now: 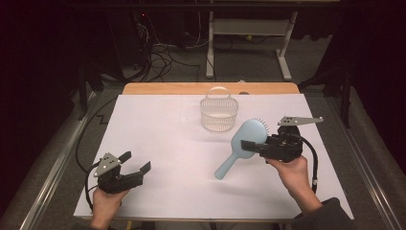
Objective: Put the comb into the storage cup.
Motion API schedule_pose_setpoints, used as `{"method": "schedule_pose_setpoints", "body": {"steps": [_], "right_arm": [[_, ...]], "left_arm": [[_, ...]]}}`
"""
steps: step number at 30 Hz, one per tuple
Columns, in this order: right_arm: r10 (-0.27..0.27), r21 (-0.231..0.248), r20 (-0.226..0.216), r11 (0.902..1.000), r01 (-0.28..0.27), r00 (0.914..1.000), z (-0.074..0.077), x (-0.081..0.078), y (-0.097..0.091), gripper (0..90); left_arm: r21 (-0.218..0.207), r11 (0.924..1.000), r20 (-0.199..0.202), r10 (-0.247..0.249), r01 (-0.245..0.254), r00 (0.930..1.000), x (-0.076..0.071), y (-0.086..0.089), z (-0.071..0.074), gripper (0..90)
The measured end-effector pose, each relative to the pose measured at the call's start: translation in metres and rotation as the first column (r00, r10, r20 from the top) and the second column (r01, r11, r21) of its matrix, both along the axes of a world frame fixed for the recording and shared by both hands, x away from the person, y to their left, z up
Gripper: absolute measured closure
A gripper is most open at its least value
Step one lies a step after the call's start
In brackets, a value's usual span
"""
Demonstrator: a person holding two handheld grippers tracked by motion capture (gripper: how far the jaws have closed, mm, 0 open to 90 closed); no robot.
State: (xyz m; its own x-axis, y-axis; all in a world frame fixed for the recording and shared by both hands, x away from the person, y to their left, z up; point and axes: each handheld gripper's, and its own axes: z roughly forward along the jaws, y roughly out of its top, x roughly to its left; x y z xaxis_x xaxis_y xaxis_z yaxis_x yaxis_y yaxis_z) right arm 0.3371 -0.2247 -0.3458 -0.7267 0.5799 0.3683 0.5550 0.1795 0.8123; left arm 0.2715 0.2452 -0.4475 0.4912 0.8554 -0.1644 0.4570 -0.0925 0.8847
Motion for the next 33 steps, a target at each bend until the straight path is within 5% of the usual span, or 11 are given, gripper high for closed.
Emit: {"method": "schedule_pose_setpoints", "body": {"steps": [33], "right_arm": [[-0.013, -0.027, 0.046, 0.9995, 0.014, 0.9989, 0.036, 0.024, 0.003, 55.1]], "left_arm": [[0.028, 0.9996, 0.005, 0.003, -0.004, 1.0000, 0.001, -0.002, -0.002, 14.1]]}}
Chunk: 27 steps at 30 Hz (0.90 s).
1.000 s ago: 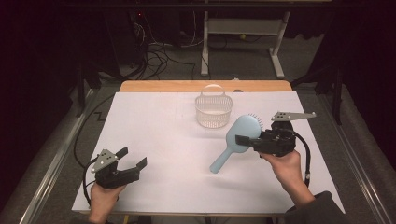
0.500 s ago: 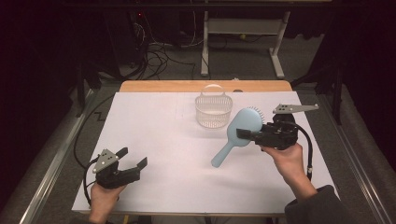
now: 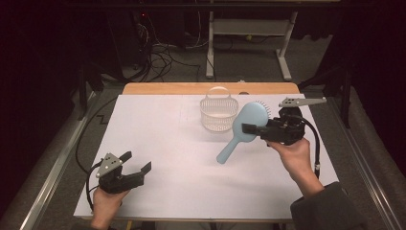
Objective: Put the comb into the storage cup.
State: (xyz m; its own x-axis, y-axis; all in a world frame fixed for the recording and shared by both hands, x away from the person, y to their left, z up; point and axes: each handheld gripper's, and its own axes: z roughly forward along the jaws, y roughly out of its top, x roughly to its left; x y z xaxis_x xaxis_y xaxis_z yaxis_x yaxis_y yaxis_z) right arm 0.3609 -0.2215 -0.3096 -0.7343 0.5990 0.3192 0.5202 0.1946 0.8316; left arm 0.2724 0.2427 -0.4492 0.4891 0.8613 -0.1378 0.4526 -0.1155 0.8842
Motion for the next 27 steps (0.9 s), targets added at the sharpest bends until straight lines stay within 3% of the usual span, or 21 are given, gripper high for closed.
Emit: {"method": "schedule_pose_setpoints", "body": {"steps": [12, 27], "right_arm": [[-0.020, 0.006, 0.006, 0.9998, 0.020, 0.9998, 0.009, 0.016, 0.002, 55.8], [-0.016, -0.024, 0.021, 0.9996, 0.017, 0.9997, 0.016, 0.027, 0.012, 55.8]], "left_arm": [[0.005, 1.0000, 0.000, 0.001, -0.001, 1.0000, 0.000, -0.001, -0.001, 14.1], [0.015, 0.9999, -0.001, -0.002, 0.002, 1.0000, 0.001, -0.002, 0.000, 14.0]]}}
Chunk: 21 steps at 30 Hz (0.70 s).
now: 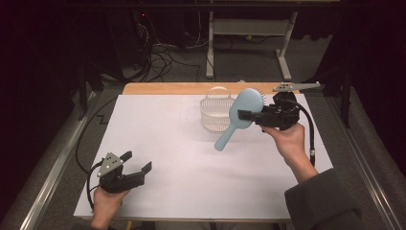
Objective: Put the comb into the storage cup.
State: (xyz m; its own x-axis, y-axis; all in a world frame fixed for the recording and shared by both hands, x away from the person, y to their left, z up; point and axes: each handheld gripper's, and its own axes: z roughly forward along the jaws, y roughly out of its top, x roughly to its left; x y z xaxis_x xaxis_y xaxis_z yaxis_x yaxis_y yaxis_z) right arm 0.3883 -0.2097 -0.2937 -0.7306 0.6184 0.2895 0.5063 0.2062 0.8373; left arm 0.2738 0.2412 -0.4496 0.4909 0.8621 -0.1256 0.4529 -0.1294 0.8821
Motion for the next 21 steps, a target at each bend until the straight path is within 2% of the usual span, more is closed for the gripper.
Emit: {"method": "schedule_pose_setpoints", "body": {"steps": [14, 21], "right_arm": [[-0.036, -0.005, 0.007, 0.9993, 0.036, 0.9993, 0.011, 0.014, 0.000, 55.7], [-0.052, -0.009, -0.002, 0.9986, 0.052, 0.9987, 0.011, 0.020, 0.000, 55.7]], "left_arm": [[-0.003, 1.0000, -0.001, -0.003, 0.003, 1.0000, 0.001, 0.001, 0.000, 14.1], [-0.004, 1.0000, -0.003, -0.002, 0.002, 1.0000, 0.002, 0.001, 0.000, 14.1]]}}
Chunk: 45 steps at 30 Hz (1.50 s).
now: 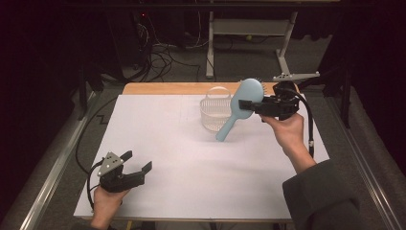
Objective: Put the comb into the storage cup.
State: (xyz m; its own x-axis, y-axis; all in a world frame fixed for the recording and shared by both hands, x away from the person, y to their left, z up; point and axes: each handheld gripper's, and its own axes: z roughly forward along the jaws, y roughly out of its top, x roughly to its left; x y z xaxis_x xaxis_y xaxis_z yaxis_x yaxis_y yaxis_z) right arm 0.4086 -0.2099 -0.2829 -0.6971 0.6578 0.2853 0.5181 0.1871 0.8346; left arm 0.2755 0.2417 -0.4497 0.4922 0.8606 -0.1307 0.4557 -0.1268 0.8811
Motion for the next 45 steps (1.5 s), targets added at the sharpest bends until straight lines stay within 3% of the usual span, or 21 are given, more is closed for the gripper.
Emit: {"method": "schedule_pose_setpoints", "body": {"steps": [9, 22, 34, 45], "right_arm": [[-0.020, 0.015, 0.013, 0.9997, 0.019, 0.9997, 0.008, 0.006, -0.002, 55.8], [-0.061, -0.005, 0.051, 0.9981, 0.062, 0.9968, 0.013, 0.018, 0.000, 56.0], [-0.077, -0.029, 0.045, 0.9965, 0.078, 0.9960, 0.013, 0.032, 0.014, 56.0], [-0.138, -0.012, 0.070, 0.9903, 0.139, 0.9880, 0.021, 0.043, 0.020, 55.9]], "left_arm": [[0.002, 1.0000, -0.008, -0.005, 0.005, 1.0000, 0.001, -0.001, 0.000, 14.1], [0.002, 1.0000, -0.016, -0.002, 0.002, 0.9999, 0.003, 0.000, -0.002, 14.1], [0.001, 1.0000, -0.012, -0.003, 0.003, 0.9999, 0.003, 0.001, -0.001, 14.1], [0.012, 0.9999, -0.015, -0.007, 0.007, 0.9999, 0.003, 0.000, -0.002, 14.1]]}}
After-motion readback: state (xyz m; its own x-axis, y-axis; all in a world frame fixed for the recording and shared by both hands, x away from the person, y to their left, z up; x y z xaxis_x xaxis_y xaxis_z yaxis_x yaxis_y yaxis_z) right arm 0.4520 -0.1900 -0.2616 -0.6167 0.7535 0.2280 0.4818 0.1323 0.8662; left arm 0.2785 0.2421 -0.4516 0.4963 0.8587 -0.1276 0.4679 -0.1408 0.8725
